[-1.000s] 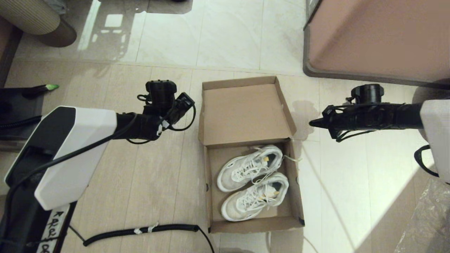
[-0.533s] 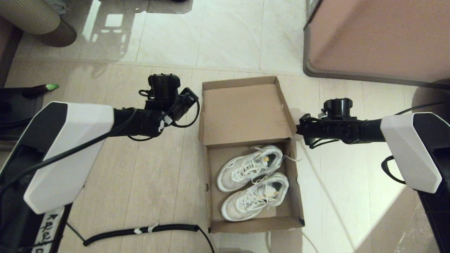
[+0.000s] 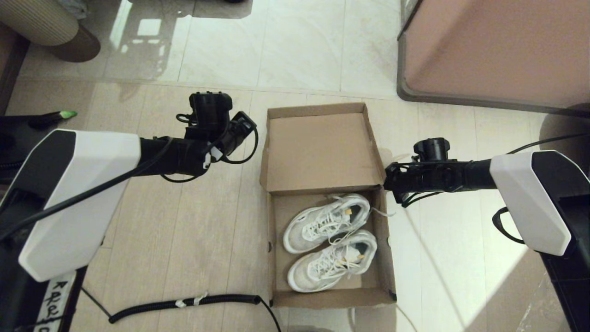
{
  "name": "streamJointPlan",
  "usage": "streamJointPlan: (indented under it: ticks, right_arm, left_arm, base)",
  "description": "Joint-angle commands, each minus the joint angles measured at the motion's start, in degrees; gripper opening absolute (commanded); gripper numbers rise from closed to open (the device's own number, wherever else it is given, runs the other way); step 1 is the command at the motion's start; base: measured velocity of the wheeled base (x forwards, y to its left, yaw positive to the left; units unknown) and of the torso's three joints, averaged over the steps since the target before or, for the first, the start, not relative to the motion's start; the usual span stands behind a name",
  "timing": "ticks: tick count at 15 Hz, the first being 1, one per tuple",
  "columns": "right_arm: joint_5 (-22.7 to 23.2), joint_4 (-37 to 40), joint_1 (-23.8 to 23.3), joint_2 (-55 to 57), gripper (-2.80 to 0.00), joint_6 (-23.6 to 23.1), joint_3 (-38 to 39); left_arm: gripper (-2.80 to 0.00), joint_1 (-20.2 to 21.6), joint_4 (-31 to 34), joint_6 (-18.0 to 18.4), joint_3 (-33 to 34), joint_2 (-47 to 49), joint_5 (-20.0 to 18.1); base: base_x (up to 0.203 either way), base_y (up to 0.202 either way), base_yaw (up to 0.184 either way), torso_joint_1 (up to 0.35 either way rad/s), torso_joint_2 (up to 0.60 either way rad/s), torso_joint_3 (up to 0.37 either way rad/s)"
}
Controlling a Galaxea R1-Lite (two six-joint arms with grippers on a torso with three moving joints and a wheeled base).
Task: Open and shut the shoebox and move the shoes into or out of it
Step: Close the shoe box
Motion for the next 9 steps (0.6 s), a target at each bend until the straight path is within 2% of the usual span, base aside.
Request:
streamJointPlan:
  ticks: [1, 3, 7, 9]
  right_arm:
    - [0.3, 9.38, 0.05, -1.34, -2.8, -4.07, 0.11]
    - [0.1, 14.91, -0.29, -2.65, -2.8, -9.09, 0.86]
    - [-1.72, 15.47, -1.81, -3.73, -2.8, -9.59, 1.39]
    - [-3.24, 13.31, -2.21, -3.54, -2.8, -9.48, 1.17]
  left_arm:
    - [-2.8, 0.54, -0.2, -0.25, -0.01, 0.3, 0.08]
    - [-2.8, 0.77, -0.2, -0.25, -0.01, 0.66, 0.0]
    - [-2.8, 0.89, 0.13, -0.18, -0.01, 1.77, 0.53]
    - [-2.8, 0.66, 3.82, 0.4, 0.14, 1.95, 1.43]
  base:
    - [0.0, 0.0, 0.0, 0.0, 0.0, 0.0]
    - [0.0, 0.0, 0.0, 0.0, 0.0, 0.0]
    - [0.0, 0.0, 0.0, 0.0, 0.0, 0.0]
    - [0.0, 0.0, 0.0, 0.0, 0.0, 0.0]
